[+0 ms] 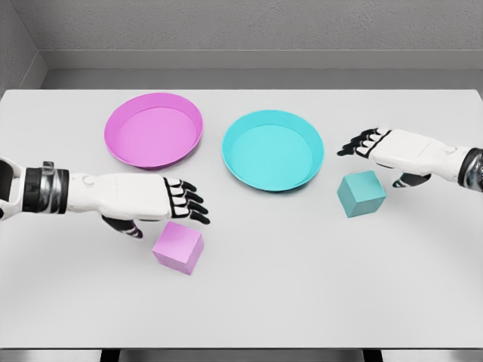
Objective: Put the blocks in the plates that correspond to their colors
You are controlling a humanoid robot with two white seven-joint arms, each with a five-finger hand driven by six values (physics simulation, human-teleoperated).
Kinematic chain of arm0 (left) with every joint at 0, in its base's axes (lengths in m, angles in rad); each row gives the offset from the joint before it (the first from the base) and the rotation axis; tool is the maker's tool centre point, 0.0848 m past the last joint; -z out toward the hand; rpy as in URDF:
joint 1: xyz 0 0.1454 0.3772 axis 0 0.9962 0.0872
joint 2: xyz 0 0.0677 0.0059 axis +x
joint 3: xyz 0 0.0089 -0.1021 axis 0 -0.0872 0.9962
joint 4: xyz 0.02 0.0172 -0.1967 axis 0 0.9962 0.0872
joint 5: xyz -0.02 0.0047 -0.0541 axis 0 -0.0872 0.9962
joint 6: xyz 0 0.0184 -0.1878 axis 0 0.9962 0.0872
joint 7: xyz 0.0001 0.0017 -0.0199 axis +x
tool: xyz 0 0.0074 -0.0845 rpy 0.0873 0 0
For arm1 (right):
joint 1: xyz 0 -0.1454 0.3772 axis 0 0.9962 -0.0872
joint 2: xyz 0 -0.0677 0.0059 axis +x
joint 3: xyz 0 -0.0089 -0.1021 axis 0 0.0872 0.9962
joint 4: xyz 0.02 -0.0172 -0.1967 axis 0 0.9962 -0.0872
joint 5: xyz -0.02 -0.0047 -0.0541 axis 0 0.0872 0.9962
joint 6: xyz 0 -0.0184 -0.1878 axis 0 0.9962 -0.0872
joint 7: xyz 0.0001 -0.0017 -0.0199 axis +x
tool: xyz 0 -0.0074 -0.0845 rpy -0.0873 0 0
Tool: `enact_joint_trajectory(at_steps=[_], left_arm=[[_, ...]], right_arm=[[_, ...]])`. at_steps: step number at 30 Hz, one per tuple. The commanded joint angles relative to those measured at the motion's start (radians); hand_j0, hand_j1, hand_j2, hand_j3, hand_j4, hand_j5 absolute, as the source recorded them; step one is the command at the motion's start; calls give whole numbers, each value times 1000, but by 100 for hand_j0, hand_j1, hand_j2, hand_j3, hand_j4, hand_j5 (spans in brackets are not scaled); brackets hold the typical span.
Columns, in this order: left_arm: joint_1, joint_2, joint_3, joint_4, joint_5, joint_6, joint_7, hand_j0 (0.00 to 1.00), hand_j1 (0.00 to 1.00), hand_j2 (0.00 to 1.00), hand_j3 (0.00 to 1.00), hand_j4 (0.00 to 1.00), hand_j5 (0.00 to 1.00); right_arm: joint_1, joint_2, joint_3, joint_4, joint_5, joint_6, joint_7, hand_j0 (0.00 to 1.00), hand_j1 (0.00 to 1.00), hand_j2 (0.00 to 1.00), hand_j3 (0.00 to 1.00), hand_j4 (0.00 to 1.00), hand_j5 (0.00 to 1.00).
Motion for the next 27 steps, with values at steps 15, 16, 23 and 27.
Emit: enact_joint_trajectory(at_steps=[15, 16, 23, 27], left_arm=[[0, -48, -17, -1, -2, 2, -94, 100, 100, 100, 100, 100, 100], [0, -60, -17, -1, -2, 2, -94, 100, 100, 100, 100, 100, 100], [-5, -74, -18, -1, -14, 2, -94, 100, 100, 100, 100, 100, 100], [3, -94, -21, -1, -34, 2, -94, 100, 100, 100, 100, 100, 100]], right_arm=[[5, -3, 127, -39, 94, 3, -1, 100, 100, 100, 100, 100, 100], [5, -3, 135, -40, 111, 3, -1, 100, 100, 100, 100, 100, 100], [2, 4, 134, -28, 148, 3, -1, 100, 100, 100, 100, 100, 100], [5, 6, 126, -19, 168, 3, -1, 91, 91, 91, 91, 91, 91]])
